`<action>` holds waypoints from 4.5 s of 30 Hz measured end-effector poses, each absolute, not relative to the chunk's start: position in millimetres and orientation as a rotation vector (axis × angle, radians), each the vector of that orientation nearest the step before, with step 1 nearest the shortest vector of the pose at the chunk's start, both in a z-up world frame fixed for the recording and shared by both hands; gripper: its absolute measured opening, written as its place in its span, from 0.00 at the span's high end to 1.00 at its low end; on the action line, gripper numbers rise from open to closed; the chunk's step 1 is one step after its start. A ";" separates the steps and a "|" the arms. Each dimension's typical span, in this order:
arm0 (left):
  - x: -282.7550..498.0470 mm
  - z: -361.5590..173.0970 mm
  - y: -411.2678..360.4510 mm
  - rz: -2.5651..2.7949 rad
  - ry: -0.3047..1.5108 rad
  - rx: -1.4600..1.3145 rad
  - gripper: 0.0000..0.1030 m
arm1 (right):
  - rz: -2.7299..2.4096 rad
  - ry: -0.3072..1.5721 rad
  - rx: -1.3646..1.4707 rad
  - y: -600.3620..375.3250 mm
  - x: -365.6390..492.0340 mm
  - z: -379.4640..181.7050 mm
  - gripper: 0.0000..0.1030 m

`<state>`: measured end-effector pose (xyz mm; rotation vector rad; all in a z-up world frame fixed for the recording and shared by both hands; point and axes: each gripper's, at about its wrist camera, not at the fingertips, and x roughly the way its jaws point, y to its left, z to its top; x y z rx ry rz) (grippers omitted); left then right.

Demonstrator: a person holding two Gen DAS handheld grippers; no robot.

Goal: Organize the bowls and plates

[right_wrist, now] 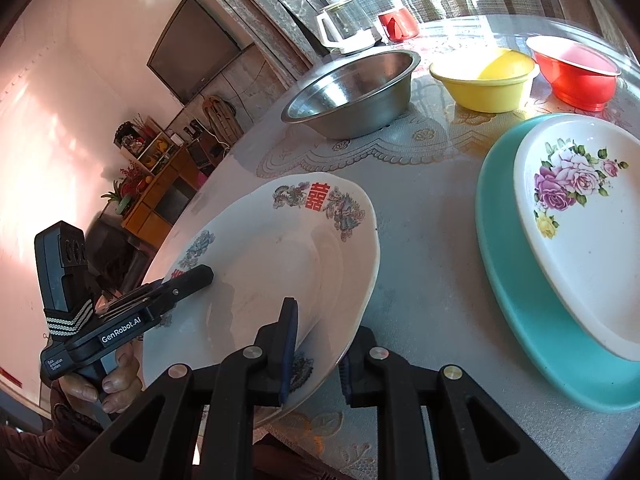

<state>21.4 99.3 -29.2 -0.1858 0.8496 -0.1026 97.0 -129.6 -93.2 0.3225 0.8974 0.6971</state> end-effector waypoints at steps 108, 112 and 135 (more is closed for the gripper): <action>83.2 16.6 -66.6 -0.205 0.723 0.028 0.68 | 0.004 0.664 0.444 -335.0 78.1 -65.2 0.65; 80.6 18.4 -47.3 -0.154 0.710 0.001 0.68 | -0.010 0.642 0.454 -336.4 75.6 -55.9 0.65; 75.4 3.0 14.6 -0.020 0.724 -0.059 0.68 | 0.379 0.730 0.343 -217.0 115.0 -28.3 0.65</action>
